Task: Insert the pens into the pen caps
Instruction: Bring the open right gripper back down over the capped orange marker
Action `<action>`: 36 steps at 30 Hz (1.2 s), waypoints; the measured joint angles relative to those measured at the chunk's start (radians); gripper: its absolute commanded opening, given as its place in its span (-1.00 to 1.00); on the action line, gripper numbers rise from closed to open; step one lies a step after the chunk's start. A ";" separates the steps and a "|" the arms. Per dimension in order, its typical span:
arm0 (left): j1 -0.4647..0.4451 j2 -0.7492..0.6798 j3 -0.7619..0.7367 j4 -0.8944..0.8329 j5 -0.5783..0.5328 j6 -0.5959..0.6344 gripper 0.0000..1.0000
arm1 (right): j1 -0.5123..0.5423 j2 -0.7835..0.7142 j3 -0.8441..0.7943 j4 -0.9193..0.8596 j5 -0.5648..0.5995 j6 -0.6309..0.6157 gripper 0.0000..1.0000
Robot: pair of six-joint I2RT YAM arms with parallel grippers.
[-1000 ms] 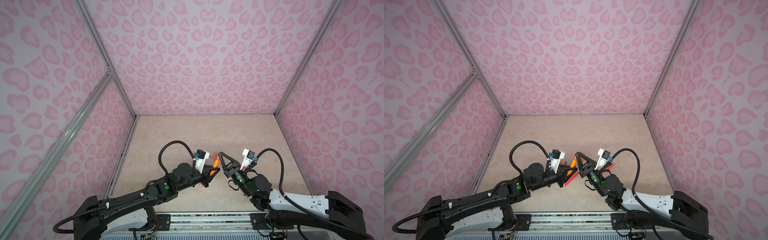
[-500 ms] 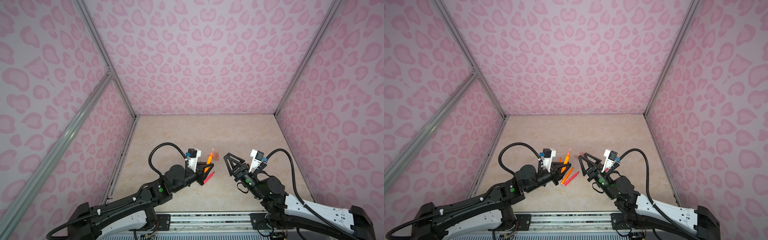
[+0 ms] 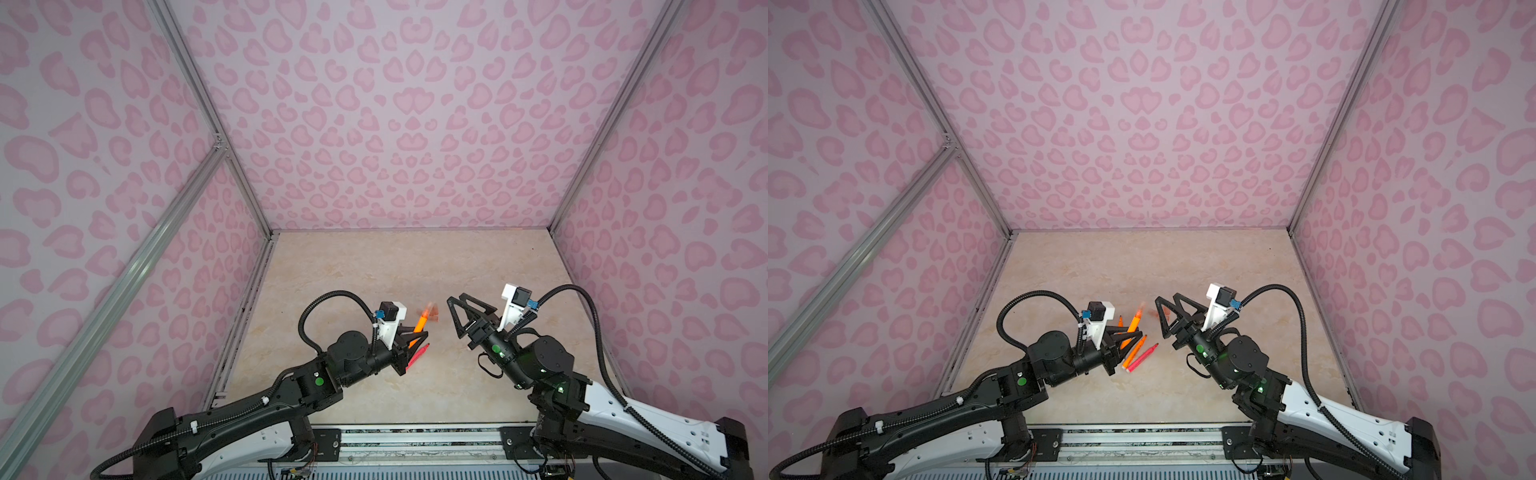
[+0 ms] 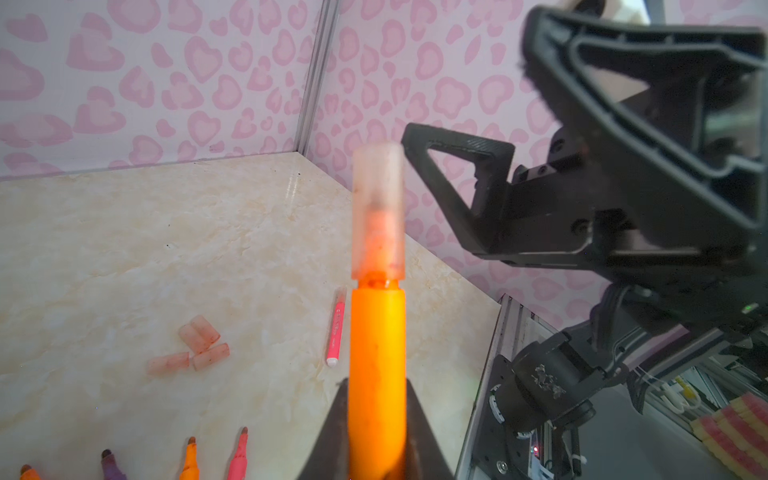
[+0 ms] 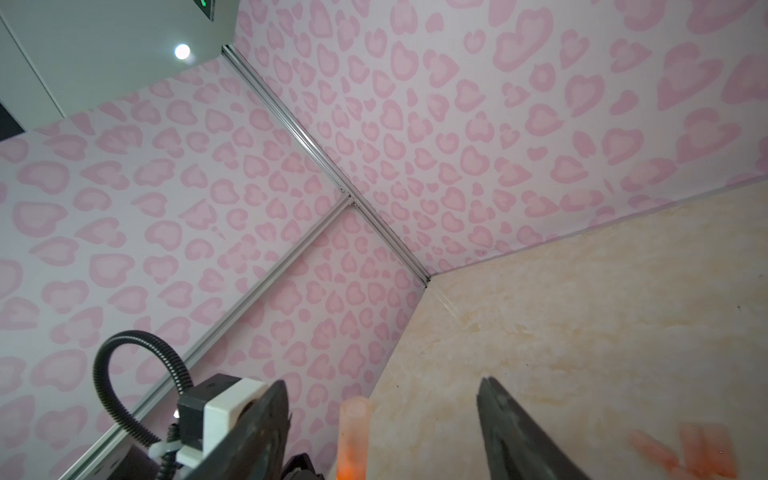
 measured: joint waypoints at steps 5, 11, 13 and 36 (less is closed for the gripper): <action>-0.007 0.014 0.000 0.000 0.024 0.026 -0.94 | -0.004 0.069 0.057 -0.014 -0.005 0.011 0.05; -0.015 0.047 0.012 0.000 0.044 0.048 -0.94 | -0.006 0.112 0.084 -0.026 -0.038 0.011 -0.13; -0.019 0.053 0.017 0.000 0.048 0.050 -0.94 | -0.006 0.126 0.090 -0.027 -0.038 0.011 -0.19; -0.030 0.140 0.165 -0.186 -0.087 0.135 -0.93 | 0.007 0.241 0.124 0.027 0.026 0.050 -1.00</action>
